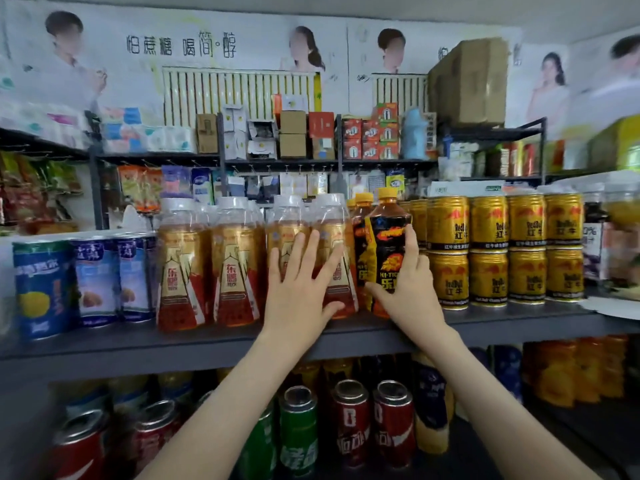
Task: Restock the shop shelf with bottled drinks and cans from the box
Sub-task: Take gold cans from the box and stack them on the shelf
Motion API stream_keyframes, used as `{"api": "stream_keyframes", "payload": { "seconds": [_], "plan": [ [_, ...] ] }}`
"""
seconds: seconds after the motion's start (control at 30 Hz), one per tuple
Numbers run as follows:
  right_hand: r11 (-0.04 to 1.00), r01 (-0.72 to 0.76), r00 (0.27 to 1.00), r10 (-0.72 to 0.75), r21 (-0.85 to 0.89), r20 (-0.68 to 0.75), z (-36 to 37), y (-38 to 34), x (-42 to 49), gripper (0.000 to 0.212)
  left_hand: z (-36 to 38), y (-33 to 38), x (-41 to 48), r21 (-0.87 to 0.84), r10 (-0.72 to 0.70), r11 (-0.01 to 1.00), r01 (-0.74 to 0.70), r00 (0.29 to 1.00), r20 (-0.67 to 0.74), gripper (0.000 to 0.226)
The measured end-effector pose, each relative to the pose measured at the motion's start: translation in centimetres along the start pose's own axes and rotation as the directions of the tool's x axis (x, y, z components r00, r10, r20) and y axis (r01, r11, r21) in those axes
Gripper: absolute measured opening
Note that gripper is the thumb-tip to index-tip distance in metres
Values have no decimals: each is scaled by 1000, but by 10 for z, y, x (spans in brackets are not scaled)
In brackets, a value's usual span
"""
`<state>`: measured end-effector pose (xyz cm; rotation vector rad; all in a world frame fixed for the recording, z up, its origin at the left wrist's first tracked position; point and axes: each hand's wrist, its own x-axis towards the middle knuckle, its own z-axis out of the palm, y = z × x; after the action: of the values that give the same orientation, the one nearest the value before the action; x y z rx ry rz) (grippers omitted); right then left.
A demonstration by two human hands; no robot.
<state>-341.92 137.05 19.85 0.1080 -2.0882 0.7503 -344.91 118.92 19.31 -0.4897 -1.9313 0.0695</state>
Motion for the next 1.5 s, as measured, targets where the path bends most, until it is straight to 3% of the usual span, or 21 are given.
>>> {"api": "stream_keyframes", "payload": {
  "seconds": [0.4, 0.47, 0.57, 0.63, 0.7, 0.87, 1.0, 1.1, 1.33, 1.5],
  "plan": [
    [996, 60, 997, -56, -70, 61, 6, -8, -8, 103, -6, -8, -4, -97, -8, 995, 6, 1000, -24, 91],
    [990, 21, 1000, -18, -140, 22, 8, -13, -11, 101, -14, -17, -9, -100, -68, 993, 62, 996, -61, 79],
    [943, 152, 963, -208, -295, -170, 17, -32, -23, 96, -24, -38, -24, -70, -247, 968, 242, 965, -88, 68],
    [926, 255, 942, -303, -279, -144, 27, -46, -29, 93, -27, -55, -34, -43, -362, 932, 359, 930, -59, 69],
    [933, 266, 955, -289, -242, -68, 38, -56, -31, 92, -27, -68, -40, -60, -418, 907, 418, 908, 6, 73],
    [969, 169, 985, -161, -180, 62, 55, -67, -34, 89, -23, -68, -41, -88, -250, 962, 258, 964, 87, 81],
    [975, 118, 992, -109, -190, 58, 59, -73, -33, 90, -25, -64, -33, -49, -301, 946, 320, 926, 230, 95],
    [977, 85, 996, -78, -198, 39, 61, -76, -32, 92, -27, -67, -28, 0, -269, 960, 280, 924, 270, 97],
    [972, 125, 992, -119, -198, 42, 67, -76, -32, 95, -23, -75, -28, 0, -228, 972, 236, 942, 247, 96],
    [974, 155, 985, -140, -164, 100, 57, -69, -28, 91, -18, -73, -25, 3, -92, 996, 92, 980, 177, 97]
  ]
}}
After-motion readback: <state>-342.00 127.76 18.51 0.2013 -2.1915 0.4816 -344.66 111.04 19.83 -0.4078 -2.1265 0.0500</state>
